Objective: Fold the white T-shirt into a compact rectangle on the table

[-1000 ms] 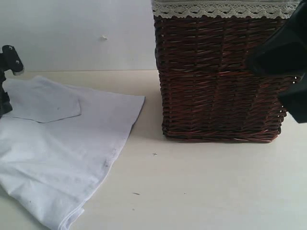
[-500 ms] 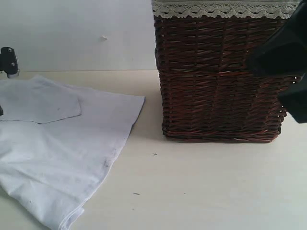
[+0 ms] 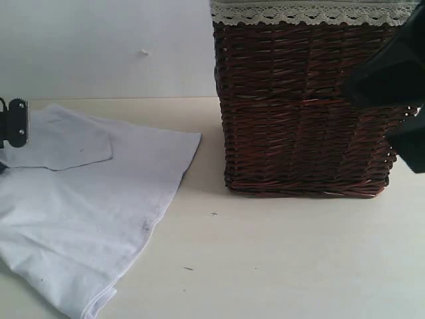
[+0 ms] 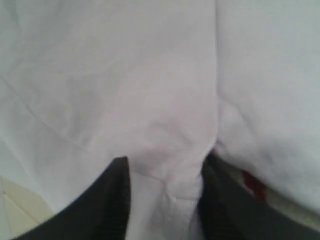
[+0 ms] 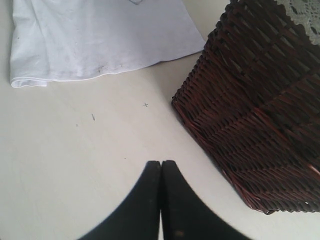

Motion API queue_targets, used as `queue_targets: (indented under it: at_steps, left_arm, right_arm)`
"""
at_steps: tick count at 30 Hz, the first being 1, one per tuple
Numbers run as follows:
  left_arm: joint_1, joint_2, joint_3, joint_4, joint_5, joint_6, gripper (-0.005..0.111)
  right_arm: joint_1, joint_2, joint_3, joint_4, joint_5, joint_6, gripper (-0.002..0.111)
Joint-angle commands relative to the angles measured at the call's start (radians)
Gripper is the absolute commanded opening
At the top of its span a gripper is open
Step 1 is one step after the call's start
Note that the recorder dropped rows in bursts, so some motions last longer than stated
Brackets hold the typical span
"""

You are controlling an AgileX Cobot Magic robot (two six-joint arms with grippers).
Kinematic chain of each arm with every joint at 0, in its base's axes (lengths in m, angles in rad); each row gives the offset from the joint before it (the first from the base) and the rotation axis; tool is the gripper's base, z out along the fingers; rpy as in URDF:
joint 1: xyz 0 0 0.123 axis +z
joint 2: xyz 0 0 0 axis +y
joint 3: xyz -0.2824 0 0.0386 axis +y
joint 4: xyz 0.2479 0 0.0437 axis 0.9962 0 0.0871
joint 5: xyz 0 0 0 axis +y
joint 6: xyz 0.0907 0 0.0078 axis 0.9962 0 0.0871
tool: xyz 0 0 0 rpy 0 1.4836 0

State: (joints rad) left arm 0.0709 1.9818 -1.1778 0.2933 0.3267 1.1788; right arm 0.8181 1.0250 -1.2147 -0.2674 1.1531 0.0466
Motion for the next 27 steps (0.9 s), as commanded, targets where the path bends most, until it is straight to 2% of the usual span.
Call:
queue_targets:
  at_steps: [1, 6, 12, 15, 20, 22, 26, 27]
  left_arm:
    - [-0.003, -0.003, 0.004, 0.007, -0.039, -0.010, 0.000]
    - [-0.003, -0.005, 0.004, 0.005, -0.116, -0.082, 0.000]
    - [0.002, -0.035, 0.004, 0.005, -0.391, -0.273, 0.000]
    - [0.018, -0.036, 0.004, -0.001, -0.489, -0.294, 0.000]
    - [0.112, -0.015, -0.005, -0.091, -0.684, -0.334, 0.000]
    - [0.164, 0.013, -0.037, -0.146, -0.717, -0.446, 0.000]
    - [0.248, 0.098, -0.117, -0.146, -0.715, -0.738, 0.000]
    - [0.263, 0.123, -0.134, -0.146, -0.707, -0.800, 0.004]
  right_arm:
    - [-0.004, 0.000, 0.006, 0.003, -0.006, 0.004, 0.000]
    - [-0.004, 0.000, 0.006, 0.003, -0.006, 0.004, 0.000]
    - [-0.004, 0.000, 0.006, 0.001, -0.006, 0.004, 0.000]
    - [-0.004, 0.000, 0.006, -0.001, -0.006, 0.004, 0.000]
    - [-0.004, 0.000, 0.006, -0.001, -0.006, 0.005, 0.000]
    - [-0.004, 0.000, 0.006, -0.001, -0.006, 0.008, 0.000]
    - [-0.004, 0.000, 0.006, -0.001, -0.006, 0.008, 0.000]
    - [-0.004, 0.000, 0.006, -0.001, -0.006, 0.008, 0.000]
